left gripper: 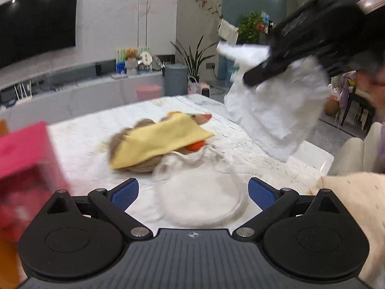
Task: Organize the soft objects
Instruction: 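Lift the white cloth with the right tool while the left tool grasps the drawstring bag cord, then carry both items to the orange box and open the left tool over it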
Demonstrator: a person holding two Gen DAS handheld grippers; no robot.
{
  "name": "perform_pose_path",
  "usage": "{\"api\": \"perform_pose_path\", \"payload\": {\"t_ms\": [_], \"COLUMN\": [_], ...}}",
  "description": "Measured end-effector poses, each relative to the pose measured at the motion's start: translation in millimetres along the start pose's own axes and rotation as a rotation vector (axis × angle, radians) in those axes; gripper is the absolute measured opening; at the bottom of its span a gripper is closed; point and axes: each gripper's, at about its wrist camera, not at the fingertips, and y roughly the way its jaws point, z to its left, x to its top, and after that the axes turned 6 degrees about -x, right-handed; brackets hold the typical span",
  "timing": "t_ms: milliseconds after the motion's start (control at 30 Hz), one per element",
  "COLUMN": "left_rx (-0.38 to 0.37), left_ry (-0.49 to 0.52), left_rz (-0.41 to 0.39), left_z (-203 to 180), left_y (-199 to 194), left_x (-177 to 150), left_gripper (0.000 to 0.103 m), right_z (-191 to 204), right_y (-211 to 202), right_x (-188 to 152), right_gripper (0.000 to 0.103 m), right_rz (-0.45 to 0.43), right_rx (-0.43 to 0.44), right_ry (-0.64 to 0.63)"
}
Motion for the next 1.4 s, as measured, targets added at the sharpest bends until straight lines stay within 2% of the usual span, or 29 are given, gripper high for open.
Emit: {"api": "perform_pose_path", "payload": {"t_ms": [133,367,600,967,1000,1033,1067,1100,1133,1167,1300,1400], "left_rx": [-0.021,0.004,0.027,0.016,0.009,-0.020,-0.068,-0.139,-0.180,-0.173,-0.142,-0.137], "left_ry": [-0.048,0.004,0.079,0.048,0.041,0.032,0.018,-0.012,-0.042,-0.054,0.042,0.037], "left_rz": [0.052,0.149,0.130,0.141,0.132,0.121,0.110,0.107,0.116,0.124,0.134,0.132], "left_z": [-2.8,-13.0,-17.0,-12.4,-12.1,-11.9,-10.9,-8.3,-6.8,-7.7,-14.7,-8.7], "left_y": [39.9,94.0,108.2,105.9,101.9,97.1,92.1,86.5,83.6,81.0,71.7,61.8], "left_x": [-3.6,-12.8,-10.1,-5.8,-6.2,-5.8,-5.0,-3.5,-2.1,-0.7,-2.3,-2.2], "left_gripper": [0.103,0.103,0.103,0.103,0.097,0.073,0.033,0.009,0.006,0.006,0.005,0.005], "right_z": [-20.8,-42.6,-46.1,-41.7,-42.6,-43.0,-43.5,-45.4,-45.9,-46.5,-44.7,-42.3], "right_y": [-4.2,2.1,16.2,11.4,11.6,11.4,11.2,10.9,10.7,10.4,12.0,12.3], "right_x": [-1.3,-8.0,-10.9,-8.9,-9.6,-10.0,-10.1,-9.8,-9.7,-9.8,-10.8,-11.5], "right_gripper": [0.024,0.024,0.026,0.027,0.027,0.027,0.027,0.027,0.027,0.027,0.027,0.027], "right_rz": [-0.023,-0.016,0.018,0.004,0.003,0.004,0.003,0.000,-0.001,-0.003,0.003,0.004], "right_rx": [0.003,-0.001,-0.016,0.022,0.021,0.020,0.019,0.018,0.018,0.018,0.017,0.017], "right_ry": [0.058,0.114,0.132,0.140,0.143,0.146,0.147,0.147,0.149,0.151,0.152,0.149]}}
